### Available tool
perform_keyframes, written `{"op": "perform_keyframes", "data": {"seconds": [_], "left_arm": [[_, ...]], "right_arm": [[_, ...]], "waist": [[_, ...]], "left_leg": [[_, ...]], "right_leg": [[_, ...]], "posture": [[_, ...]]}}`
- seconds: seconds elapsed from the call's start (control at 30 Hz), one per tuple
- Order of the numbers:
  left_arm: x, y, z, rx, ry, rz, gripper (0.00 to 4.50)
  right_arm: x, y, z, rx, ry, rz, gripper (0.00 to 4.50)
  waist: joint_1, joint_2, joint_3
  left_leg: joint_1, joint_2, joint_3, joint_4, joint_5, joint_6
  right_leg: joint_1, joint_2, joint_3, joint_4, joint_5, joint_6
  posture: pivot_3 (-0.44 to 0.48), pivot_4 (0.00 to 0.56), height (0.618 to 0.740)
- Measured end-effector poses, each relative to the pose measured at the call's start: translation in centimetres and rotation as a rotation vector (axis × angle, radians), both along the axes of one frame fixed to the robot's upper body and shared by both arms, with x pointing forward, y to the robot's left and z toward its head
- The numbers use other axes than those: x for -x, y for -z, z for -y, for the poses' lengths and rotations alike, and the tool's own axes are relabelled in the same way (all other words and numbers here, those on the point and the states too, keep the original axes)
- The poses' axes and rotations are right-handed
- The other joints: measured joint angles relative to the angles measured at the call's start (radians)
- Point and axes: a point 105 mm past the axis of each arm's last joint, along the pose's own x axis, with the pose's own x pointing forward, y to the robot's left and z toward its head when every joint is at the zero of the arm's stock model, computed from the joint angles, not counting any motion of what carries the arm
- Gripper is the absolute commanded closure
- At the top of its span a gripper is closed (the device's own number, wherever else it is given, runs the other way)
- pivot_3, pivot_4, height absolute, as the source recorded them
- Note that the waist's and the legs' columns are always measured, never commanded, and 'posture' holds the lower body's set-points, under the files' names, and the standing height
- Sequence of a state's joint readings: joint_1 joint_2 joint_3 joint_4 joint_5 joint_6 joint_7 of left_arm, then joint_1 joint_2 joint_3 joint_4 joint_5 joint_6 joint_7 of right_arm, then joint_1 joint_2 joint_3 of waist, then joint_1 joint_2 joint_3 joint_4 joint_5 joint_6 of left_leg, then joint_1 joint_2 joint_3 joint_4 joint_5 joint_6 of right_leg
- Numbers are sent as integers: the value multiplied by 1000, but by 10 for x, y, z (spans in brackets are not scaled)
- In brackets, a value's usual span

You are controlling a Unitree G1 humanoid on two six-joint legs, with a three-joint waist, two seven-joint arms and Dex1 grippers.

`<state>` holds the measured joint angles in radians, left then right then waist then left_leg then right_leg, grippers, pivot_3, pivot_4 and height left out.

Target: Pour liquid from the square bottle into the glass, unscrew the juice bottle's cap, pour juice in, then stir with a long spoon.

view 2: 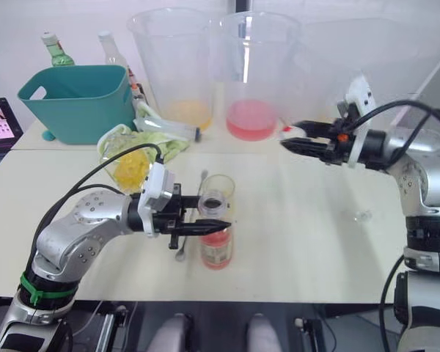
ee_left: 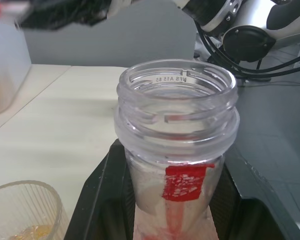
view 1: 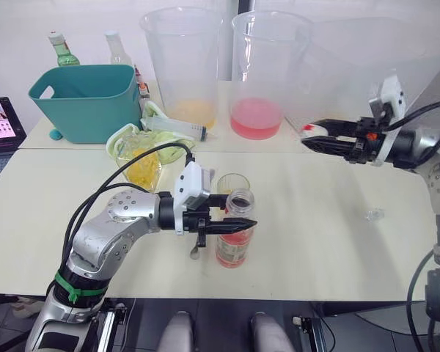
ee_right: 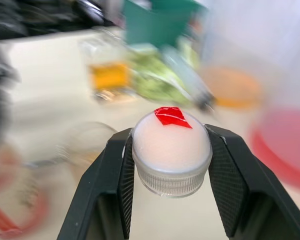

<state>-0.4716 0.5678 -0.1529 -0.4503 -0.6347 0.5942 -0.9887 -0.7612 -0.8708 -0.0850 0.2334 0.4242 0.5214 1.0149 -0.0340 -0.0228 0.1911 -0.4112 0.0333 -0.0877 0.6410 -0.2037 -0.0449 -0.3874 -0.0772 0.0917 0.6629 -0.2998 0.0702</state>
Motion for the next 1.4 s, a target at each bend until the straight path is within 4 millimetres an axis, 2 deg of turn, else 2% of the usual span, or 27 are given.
{"op": "perform_keyframes", "data": {"seconds": [0.1, 0.23, 0.33, 0.5, 0.67, 0.73, 0.77, 0.83, 0.93, 1.1, 1.2, 1.37, 1.4], "left_arm": [[1, 0, -2, -8, -7, 8, 2966], [1, 0, -3, -7, -17, 11, 2966], [2, -1, -2, -6, -20, 16, 2966], [2, -1, -3, -8, -27, 19, 2966], [3, -1, -3, -11, -34, 19, 2966], [3, -2, -3, -11, -36, 16, 2966], [3, -1, -3, -9, -38, 13, 2966], [3, -1, -3, -6, -40, 5, 2966], [3, -1, -4, -1, -37, -3, 2966], [4, -1, -6, 2, -39, -10, 2966], [2, -4, -10, 12, -56, -43, 2966], [6, -12, -17, 23, -49, -147, 2966], [7, -19, -21, 22, -46, -161, 2966]], "right_arm": [[-19, 24, 30, 29, 208, -32, 2816], [-34, 55, 49, 29, 365, -75, 2816], [-40, 77, 54, 24, 425, -116, 2816], [-46, 102, 50, -30, 464, -169, 2816], [-45, 108, 51, -15, 470, -186, 2816], [-43, 114, 53, -11, 474, -202, 1881], [-42, 117, 53, -9, 477, -213, 1682], [-40, 121, 53, -10, 479, -233, 954], [-40, 114, 48, -8, 463, -224, 18], [-34, 85, 37, -53, 380, -184, 18], [-22, 51, 28, -120, 275, -141, 18], [13, 5, 4, -175, 45, -129, 18], [23, -2, -10, -204, -36, -156, 18]], "waist": [[-10, 0, 0], [-15, 1, 0], [-12, 1, 0], [-12, 1, 0], [-12, 1, 0], [-12, 1, 0], [-12, 1, 0], [-13, 1, 0], [-16, 1, 0], [-13, 1, 0], [-13, 1, 0], [-12, 2, 1], [-13, 1, 1]], "left_leg": [[1, 0, 1, 0, 0, 0], [1, 0, 2, -1, 0, 0], [1, 0, 2, -1, 0, 0], [1, 0, 2, -1, 0, 0], [1, 0, 2, -1, 0, 0], [1, 0, 2, -1, 0, 0], [1, 0, 2, -1, 0, 0], [1, 0, 2, -1, 0, 0], [2, 0, 2, -1, 0, 0], [1, 0, 2, -1, 0, 0], [1, 0, 2, -1, 0, 0], [0, 0, 2, -1, 0, 0], [-1, 1, 2, -1, 0, 0]], "right_leg": [[0, 0, 1, 0, 0, 0], [0, 0, 3, 0, 0, 0], [0, 0, 3, 0, 0, 0], [0, 0, 3, 0, 0, 0], [0, 0, 3, 0, 0, 0], [0, 0, 3, 0, 0, 0], [0, 0, 3, 0, 0, 0], [0, 0, 3, 0, 0, 0], [0, 0, 3, 0, 0, 0], [0, 0, 3, 0, 0, 0], [0, 0, 3, 0, 0, 0], [-1, 0, 2, 0, 0, 0], [-1, 1, 2, 0, 0, 0]], "posture": [[0, 150, 733], [0, 150, 733], [0, 150, 733], [0, 150, 733], [0, 150, 733], [0, 150, 733], [0, 150, 733], [0, 150, 733], [0, 150, 733], [0, 150, 733], [0, 150, 733], [0, 150, 733], [0, 150, 733]]}}
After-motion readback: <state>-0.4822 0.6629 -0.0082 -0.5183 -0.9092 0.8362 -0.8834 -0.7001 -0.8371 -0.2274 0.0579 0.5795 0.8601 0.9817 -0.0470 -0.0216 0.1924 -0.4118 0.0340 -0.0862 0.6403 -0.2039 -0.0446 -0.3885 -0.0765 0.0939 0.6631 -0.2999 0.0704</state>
